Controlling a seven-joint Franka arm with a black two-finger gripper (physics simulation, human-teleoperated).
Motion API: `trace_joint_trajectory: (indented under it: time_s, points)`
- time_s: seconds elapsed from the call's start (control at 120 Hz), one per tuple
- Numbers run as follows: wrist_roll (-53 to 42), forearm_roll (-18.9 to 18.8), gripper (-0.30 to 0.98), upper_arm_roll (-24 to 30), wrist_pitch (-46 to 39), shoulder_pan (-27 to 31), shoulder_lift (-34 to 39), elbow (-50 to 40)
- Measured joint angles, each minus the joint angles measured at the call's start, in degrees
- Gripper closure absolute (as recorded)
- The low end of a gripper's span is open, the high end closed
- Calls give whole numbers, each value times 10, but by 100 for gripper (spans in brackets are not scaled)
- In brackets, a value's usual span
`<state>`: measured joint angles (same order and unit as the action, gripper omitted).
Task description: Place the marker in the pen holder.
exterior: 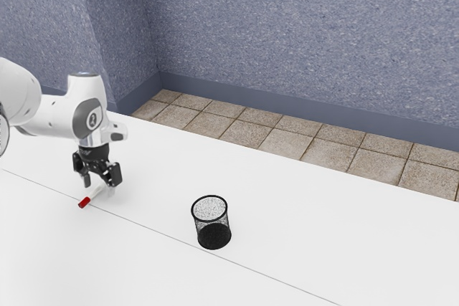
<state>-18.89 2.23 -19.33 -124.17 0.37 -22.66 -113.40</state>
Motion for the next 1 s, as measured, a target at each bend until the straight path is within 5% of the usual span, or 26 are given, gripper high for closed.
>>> trace_joint_trajectory:
  time_s: [0.3,1.0]
  points:
    - [-20,1,25,1,0,10,-31,41]
    - [-80,33,37,5,-49,24,-67,75]
